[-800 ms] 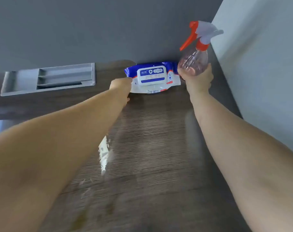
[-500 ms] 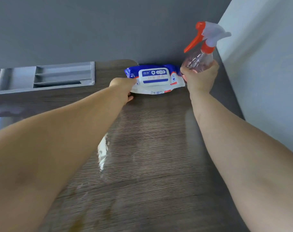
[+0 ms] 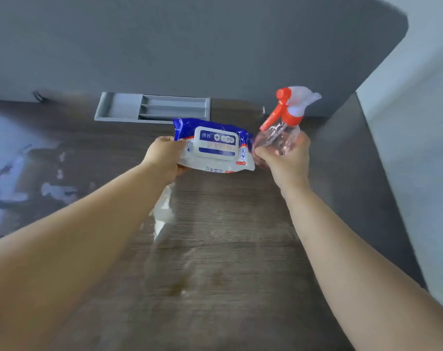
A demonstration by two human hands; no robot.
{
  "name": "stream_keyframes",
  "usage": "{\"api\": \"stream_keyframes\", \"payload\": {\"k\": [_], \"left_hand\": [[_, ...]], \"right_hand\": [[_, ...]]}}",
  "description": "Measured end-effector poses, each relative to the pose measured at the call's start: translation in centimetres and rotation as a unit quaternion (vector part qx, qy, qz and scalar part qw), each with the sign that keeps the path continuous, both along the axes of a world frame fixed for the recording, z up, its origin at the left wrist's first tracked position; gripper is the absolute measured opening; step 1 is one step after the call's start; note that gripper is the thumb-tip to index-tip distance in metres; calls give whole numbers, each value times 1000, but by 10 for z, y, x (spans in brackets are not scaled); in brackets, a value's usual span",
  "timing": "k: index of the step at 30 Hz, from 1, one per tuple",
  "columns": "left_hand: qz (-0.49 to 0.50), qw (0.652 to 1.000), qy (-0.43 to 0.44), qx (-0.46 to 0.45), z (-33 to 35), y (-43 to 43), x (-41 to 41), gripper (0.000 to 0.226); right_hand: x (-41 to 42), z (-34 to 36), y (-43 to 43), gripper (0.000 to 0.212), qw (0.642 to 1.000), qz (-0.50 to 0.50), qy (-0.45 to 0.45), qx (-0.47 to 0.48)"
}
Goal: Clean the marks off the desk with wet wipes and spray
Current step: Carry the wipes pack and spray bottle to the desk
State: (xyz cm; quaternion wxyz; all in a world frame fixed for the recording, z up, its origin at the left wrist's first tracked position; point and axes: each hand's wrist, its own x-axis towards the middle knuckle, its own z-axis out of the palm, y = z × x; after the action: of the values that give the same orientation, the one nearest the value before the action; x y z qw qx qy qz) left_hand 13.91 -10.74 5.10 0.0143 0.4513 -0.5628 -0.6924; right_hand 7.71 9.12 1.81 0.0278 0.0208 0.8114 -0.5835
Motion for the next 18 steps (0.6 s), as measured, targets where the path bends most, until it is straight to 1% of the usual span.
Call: {"api": "stream_keyframes", "payload": {"k": [3,4,9,11,13,18], "left_hand": [[28,999,23,-10,12,-50,63,18],[42,999,24,-13,16,-70,89,15],[98,994,48,-4,18,-163,213,7],[102,994,42,-18,18,-201,261,7],[128,991,24,-32,17,-239,306,9],[207,978,8,-35,18,-309,391,9]], "right_hand": [[48,15,-44,45,997,68,-16,-32],[68,20,-62,44,994,94,-20,-47],[158,16,-151,54,979,184,-51,-67],[194,10,-192,58,973,208,-64,-76],[231,4,-234,71,968,225,-81,-75],[302,-6,-321,76,954,277,-106,-53]]}}
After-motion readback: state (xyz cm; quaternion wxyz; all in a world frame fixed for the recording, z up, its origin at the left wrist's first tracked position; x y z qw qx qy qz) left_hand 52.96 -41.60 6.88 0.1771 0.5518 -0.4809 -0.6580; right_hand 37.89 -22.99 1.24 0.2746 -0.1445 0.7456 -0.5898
